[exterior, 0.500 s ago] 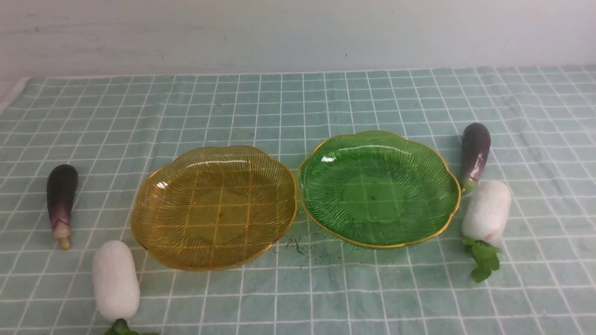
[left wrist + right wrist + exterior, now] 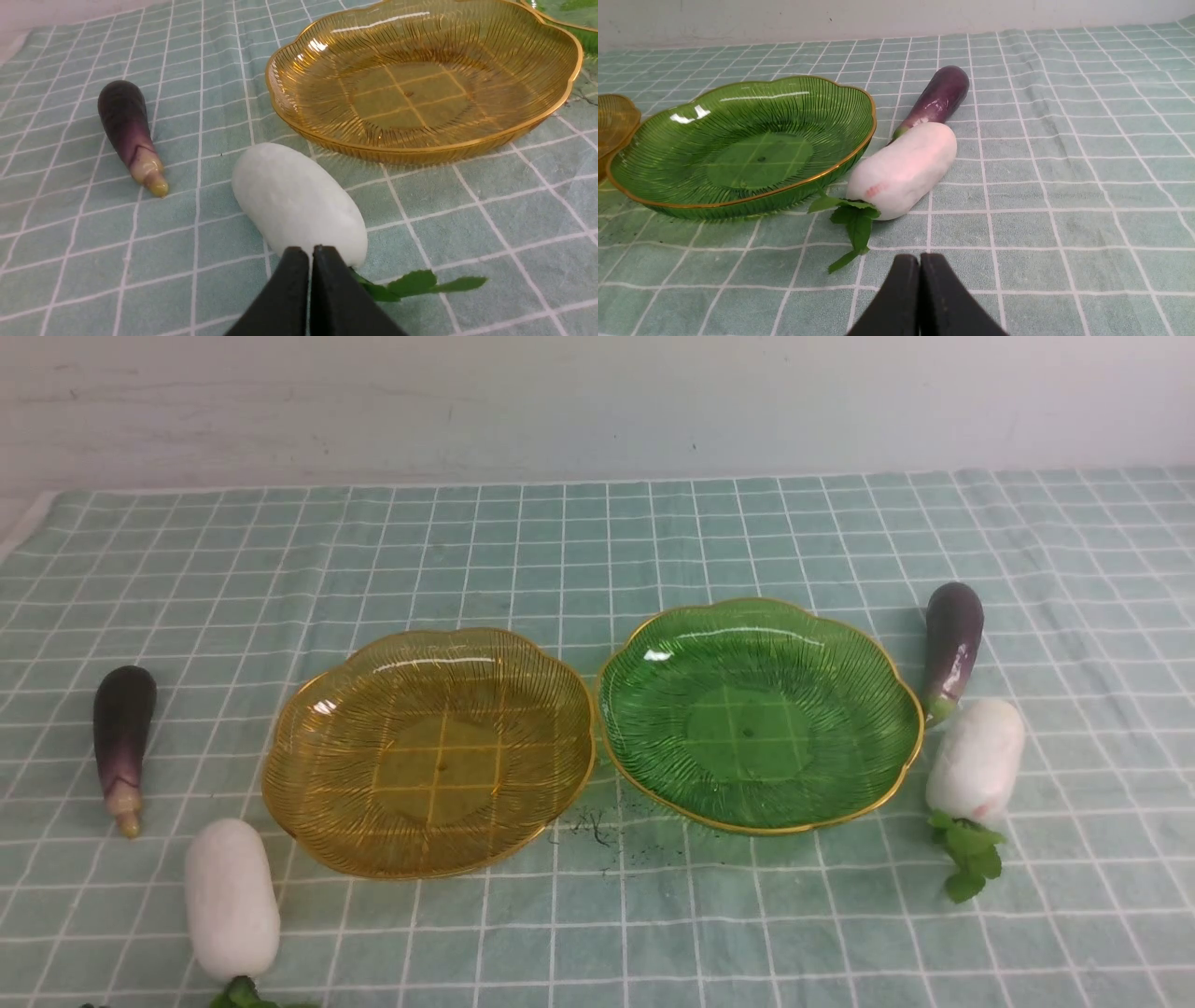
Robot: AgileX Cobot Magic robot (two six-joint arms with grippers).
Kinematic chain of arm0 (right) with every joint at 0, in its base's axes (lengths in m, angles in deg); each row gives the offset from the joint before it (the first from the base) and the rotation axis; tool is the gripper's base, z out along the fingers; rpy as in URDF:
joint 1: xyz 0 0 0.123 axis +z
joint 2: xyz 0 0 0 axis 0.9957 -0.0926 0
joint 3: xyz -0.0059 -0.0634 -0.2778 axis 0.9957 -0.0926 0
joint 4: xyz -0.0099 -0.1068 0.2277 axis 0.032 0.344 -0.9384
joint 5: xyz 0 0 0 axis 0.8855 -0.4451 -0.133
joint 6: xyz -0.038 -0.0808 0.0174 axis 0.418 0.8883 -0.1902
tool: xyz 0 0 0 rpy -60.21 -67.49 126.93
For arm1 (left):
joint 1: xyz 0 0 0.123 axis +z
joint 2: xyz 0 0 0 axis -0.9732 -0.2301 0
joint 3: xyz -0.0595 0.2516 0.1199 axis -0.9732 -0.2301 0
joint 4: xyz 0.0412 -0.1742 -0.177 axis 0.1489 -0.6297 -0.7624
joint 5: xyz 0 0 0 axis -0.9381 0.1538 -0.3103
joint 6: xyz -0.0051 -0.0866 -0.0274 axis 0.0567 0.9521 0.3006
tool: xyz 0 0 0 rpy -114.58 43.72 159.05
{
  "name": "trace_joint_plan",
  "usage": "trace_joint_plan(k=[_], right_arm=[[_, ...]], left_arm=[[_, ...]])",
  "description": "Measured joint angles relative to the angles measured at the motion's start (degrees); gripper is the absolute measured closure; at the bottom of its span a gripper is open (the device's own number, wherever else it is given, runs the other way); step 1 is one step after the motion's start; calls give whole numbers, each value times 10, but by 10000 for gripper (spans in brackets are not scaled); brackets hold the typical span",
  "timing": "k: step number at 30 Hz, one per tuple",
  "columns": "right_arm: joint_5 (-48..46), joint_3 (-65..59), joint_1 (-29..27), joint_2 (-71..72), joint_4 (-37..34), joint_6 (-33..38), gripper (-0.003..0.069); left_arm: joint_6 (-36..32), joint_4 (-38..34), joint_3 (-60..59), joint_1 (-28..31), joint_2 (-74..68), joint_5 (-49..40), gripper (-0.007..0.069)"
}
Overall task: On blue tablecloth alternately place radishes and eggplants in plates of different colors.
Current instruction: 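Pick up the white radish and place it in the left plate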
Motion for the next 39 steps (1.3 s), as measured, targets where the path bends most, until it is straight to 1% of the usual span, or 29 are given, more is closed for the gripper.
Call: trace_joint_plan(k=[2, 8, 9, 10, 12, 13, 15, 17, 19, 20, 22, 23, 25, 26, 27, 28, 29, 32, 33, 34, 35, 38, 39], right_arm=[[0, 0, 0, 0, 0, 0, 674], [0, 0, 0, 0, 0, 0, 674], [0, 0, 0, 0, 0, 0, 674], [0, 0, 0, 0, 0, 0, 674], [0, 0, 0, 0, 0, 0, 674], [0, 0, 0, 0, 0, 0, 674], [0, 0, 0, 0, 0, 0, 674], [0, 0, 0, 0, 0, 0, 674], [9, 0, 0, 0, -11, -4, 674], [20, -2, 0, 0, -30, -10, 674], [62, -4, 0, 0, -92, -33, 674], [90, -4, 0, 0, -131, -41, 674], [131, -4, 0, 0, -179, -45, 674], [134, -4, 0, 0, -186, -45, 674], [142, -4, 0, 0, -192, -45, 674], [158, -4, 0, 0, -216, -46, 674], [160, -4, 0, 0, -223, -46, 674], [161, -4, 0, 0, -231, -46, 674], [161, -4, 0, 0, -231, -46, 674], [162, -4, 0, 0, -233, -46, 674], [162, -4, 0, 0, -233, -46, 674], [178, -4, 0, 0, -253, -49, 674], [178, -4, 0, 0, -257, -49, 674]], left_arm=[[17, -28, 0, 0, 0, 34, 632], [118, -237, 0, 0, 0, 194, 632], [120, -251, 0, 0, 0, 198, 632], [135, -298, 0, 0, 0, 231, 632], [149, -357, 0, 0, 0, 303, 632], [149, -365, 0, 0, 0, 310, 632], [153, -386, 3, 0, 0, 356, 632], [153, -395, 24, 0, 0, 362, 632], [136, -385, 81, 0, -1, 318, 632], [125, -375, 114, 0, -4, 292, 632], [78, -356, 184, 0, -38, 202, 632], [57, -347, 223, 0, -71, 157, 632], [27, -330, 277, 0, -135, 55, 632], [24, -322, 292, 0, -152, 34, 632], [19, -310, 312, 0, -194, -9, 632], [16, -285, 341, 0, -256, -82, 632], [16, -258, 360, 0, -300, -136, 632], [16, -213, 378, 0, -385, -199, 632], [22, -182, 384, 0, -431, -230, 632], [35, -155, 387, 0, -475, -244, 632], [35, -151, 387, 0, -482, -247, 632], [92, -80, 391, 0, -582, -260, 632], [99, -73, 391, 0, -590, -260, 632]])
